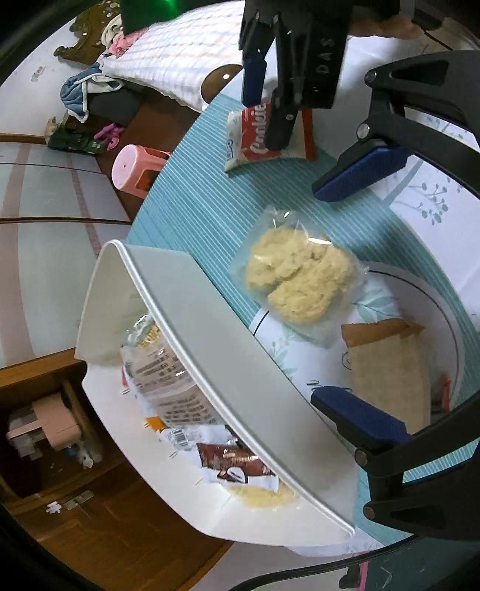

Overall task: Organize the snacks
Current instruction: 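Grasp the puffed snack bag with the left tool while the right tool grasps the Cookies pack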

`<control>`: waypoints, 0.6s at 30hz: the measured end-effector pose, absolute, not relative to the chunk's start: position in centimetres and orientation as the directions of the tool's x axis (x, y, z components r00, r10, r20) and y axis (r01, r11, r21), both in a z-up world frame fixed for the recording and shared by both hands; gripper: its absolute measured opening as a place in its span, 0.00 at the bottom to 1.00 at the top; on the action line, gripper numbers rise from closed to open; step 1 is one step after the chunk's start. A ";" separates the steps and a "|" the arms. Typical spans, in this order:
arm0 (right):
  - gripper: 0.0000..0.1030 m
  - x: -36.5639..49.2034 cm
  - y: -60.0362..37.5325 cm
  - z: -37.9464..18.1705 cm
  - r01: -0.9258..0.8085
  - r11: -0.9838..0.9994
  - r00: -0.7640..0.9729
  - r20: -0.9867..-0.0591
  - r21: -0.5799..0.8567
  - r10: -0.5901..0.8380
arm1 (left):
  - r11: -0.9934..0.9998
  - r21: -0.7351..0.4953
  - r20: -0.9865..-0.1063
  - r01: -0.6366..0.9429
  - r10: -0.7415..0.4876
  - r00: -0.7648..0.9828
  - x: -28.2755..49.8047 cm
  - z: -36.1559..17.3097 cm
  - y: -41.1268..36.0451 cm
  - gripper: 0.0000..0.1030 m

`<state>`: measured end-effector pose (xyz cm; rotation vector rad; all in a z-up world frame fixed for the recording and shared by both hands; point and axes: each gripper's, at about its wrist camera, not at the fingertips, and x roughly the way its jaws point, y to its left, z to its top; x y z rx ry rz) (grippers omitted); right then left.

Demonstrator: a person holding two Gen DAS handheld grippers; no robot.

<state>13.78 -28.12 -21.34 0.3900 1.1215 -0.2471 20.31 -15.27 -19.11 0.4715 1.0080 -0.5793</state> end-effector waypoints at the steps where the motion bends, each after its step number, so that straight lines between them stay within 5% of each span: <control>1: 0.68 14.1 -27.8 -21.5 0.379 0.911 0.410 -0.912 0.163 -0.007 | 0.752 0.101 -0.887 0.651 -0.229 0.402 20.5 -19.4 -15.4 0.97; 8: 0.69 14.8 -25.7 -22.2 0.373 0.927 0.387 -0.914 0.033 -0.123 | 0.748 0.119 -0.897 0.653 -0.200 0.394 21.7 -21.2 -16.0 0.97; 18: 0.51 13.7 -26.0 -21.8 0.314 0.949 0.413 -0.899 -0.008 -0.144 | 0.733 0.103 -0.915 0.673 -0.195 0.353 23.2 -22.5 -17.1 0.97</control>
